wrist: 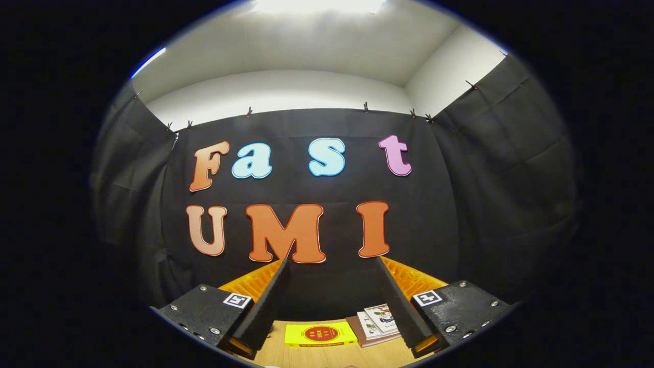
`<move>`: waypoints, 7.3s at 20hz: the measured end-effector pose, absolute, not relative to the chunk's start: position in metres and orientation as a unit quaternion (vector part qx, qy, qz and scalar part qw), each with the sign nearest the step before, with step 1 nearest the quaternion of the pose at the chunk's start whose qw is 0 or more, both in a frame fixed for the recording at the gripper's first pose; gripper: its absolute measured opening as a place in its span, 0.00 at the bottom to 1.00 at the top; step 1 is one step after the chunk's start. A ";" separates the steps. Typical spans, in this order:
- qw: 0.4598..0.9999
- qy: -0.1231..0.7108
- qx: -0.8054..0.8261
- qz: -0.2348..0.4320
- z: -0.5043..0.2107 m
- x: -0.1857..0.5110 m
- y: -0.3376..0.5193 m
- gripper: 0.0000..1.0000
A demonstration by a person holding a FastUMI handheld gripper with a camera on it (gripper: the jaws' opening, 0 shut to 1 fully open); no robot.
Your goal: Open the storage box then place both shoes into the box .Put the left shoe in first, then the right shoe, with the right side of both shoes facing outward in a uniform manner.
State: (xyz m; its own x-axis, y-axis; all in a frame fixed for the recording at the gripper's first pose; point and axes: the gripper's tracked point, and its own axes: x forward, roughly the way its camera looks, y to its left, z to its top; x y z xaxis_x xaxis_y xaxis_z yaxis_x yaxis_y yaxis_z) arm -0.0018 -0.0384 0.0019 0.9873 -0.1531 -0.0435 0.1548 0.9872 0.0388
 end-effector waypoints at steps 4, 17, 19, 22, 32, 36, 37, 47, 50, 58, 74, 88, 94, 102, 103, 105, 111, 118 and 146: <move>0.998 0.019 0.008 -0.058 -0.001 -0.001 -0.026 0.99; 0.992 0.054 -0.004 0.113 -0.043 -0.016 0.081 0.99; 0.987 0.078 0.018 0.141 -0.061 -0.019 0.101 0.99; 0.974 0.126 0.046 0.184 -0.094 -0.028 0.130 0.99; 0.893 0.313 0.090 0.311 -0.218 -0.094 0.224 0.99; 0.847 0.383 0.133 0.344 -0.255 -0.122 0.253 0.98; 0.834 0.402 0.146 0.348 -0.263 -0.129 0.260 0.98; 0.723 0.533 0.251 0.361 -0.327 -0.189 0.297 0.97; 0.684 0.561 0.307 0.351 -0.334 -0.194 0.304 0.97; 0.594 0.606 0.399 0.348 -0.332 -0.209 0.309 0.88; 0.593 0.542 0.457 0.383 -0.241 -0.177 0.294 0.43; 0.671 0.484 0.341 0.447 -0.168 -0.157 0.357 0.13; 0.672 0.471 0.308 0.482 -0.146 -0.150 0.424 0.16; 0.667 0.474 0.271 0.508 -0.147 -0.157 0.525 0.17; 0.664 0.478 0.272 0.506 -0.155 -0.156 0.534 0.17; 0.669 0.480 0.260 0.504 -0.168 -0.158 0.551 0.21; 0.736 0.444 0.208 0.467 -0.184 -0.134 0.533 0.70; 0.808 0.416 0.158 0.388 -0.223 -0.100 0.416 0.91; 0.819 0.545 -0.055 0.172 -0.461 -0.202 0.092 0.90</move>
State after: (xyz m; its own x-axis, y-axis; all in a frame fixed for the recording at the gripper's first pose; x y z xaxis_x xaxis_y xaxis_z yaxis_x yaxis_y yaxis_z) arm -0.2016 0.0923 -0.4608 0.3461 0.2209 -0.9118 -0.3416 0.9349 0.0968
